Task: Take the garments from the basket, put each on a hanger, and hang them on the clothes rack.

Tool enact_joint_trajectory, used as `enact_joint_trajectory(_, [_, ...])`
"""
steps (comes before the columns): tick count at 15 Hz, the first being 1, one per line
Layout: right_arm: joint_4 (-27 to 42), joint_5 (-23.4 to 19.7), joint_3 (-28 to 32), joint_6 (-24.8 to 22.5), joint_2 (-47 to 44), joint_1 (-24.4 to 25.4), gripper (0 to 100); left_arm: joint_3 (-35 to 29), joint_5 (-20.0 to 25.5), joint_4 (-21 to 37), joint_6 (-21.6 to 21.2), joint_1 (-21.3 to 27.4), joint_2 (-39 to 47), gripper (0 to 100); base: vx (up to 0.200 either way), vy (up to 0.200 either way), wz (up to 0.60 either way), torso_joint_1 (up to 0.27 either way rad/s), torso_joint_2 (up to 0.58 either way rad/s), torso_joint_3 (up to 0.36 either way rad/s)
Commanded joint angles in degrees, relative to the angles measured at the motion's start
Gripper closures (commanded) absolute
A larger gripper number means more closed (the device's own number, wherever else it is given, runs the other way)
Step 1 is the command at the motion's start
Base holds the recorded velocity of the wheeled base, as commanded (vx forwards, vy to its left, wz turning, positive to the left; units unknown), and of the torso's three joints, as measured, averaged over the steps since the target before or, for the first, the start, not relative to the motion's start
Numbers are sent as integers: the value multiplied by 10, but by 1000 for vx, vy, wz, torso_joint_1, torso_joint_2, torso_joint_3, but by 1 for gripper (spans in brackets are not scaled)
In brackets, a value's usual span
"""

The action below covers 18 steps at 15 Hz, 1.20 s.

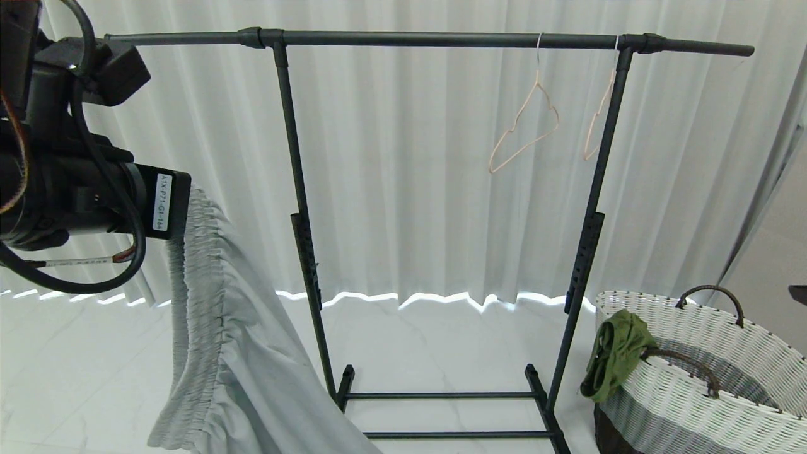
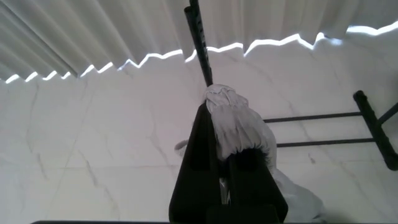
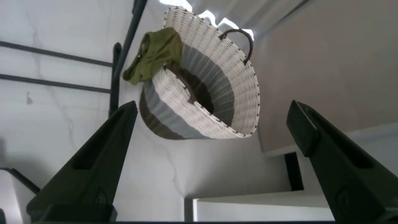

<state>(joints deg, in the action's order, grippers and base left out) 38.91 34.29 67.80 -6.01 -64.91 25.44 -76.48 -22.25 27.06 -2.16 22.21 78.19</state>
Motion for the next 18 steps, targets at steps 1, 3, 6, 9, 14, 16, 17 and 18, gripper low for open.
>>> enact_joint_trajectory(1, [-1, 0, -2, 0, 2, -5, 0, 2, 1, 0, -1, 2, -4, 100, 0, 0, 0, 0, 0, 0])
enact_joint_trajectory(3, [-2, 0, -1, 1, 3, -6, 0, 2, 1, 0, -2, 6, -5, 100, 0, 0, 0, 13, -53, -38])
enact_joint_trajectory(6, [-5, -1, 1, 2, 3, -7, 0, 1, 0, 0, -2, 20, -8, 100, 0, 0, 0, 67, -234, -225])
enact_joint_trajectory(9, [-5, -2, -1, 5, 15, -7, 0, 5, 1, 0, -3, 32, -15, 100, 0, 0, 0, 172, -513, -287])
enact_joint_trajectory(14, [-39, -5, -2, 32, 16, -8, 0, 6, 1, 0, -3, 44, -27, 100, 0, 0, 0, 180, -472, -284])
enact_joint_trajectory(16, [-55, -6, -3, 35, 14, -8, 0, 6, 1, 0, -3, 46, -26, 100, 0, 0, 0, 188, -476, -281])
enact_joint_trajectory(17, [-57, -6, -3, 35, 14, -8, 0, 9, 0, 0, -2, 48, -26, 100, 0, 0, 0, 198, -466, -271])
enact_joint_trajectory(18, [-57, -6, -3, 34, 15, -8, 0, 16, 0, 0, -2, 48, -26, 100, 0, 0, 0, 198, -481, -276])
